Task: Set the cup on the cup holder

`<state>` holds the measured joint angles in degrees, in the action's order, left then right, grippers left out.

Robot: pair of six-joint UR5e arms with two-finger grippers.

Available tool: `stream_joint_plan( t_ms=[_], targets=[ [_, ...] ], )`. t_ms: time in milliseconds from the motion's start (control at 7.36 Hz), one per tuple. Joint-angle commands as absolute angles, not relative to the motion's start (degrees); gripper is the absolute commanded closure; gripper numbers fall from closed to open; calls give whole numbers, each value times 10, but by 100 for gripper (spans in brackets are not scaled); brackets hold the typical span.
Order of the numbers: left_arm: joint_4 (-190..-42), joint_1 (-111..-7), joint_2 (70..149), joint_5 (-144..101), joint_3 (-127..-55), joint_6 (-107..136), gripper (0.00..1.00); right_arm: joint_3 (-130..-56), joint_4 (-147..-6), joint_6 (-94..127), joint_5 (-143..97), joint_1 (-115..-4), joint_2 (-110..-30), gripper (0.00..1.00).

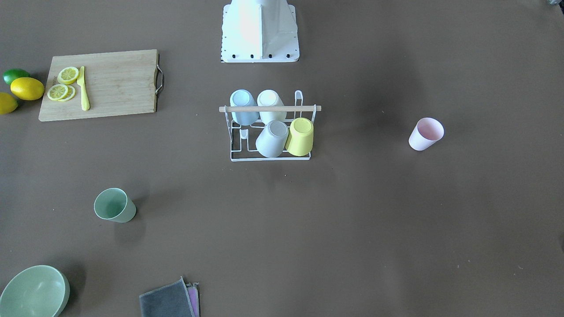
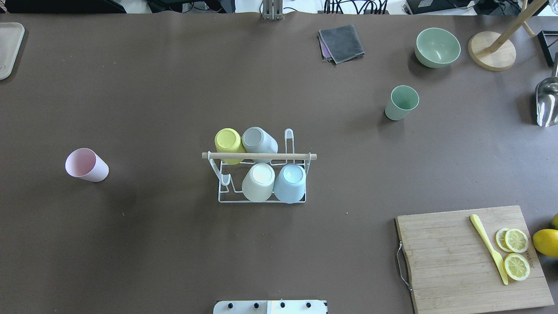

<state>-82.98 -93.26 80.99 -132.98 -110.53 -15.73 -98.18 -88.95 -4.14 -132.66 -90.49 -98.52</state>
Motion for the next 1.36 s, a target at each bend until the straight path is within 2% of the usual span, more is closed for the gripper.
stream_joint_plan(
  t_ms=[0,1223],
  targets=[
    [-831,-920,837,-1331,-1103,-157,2,-982,-889,-41,-1326,-904,-985,0],
    [-837,-859,947,-1340,-1054,-154,2,-981,-889,-42,-1326,-904,-986,0]
  ],
)
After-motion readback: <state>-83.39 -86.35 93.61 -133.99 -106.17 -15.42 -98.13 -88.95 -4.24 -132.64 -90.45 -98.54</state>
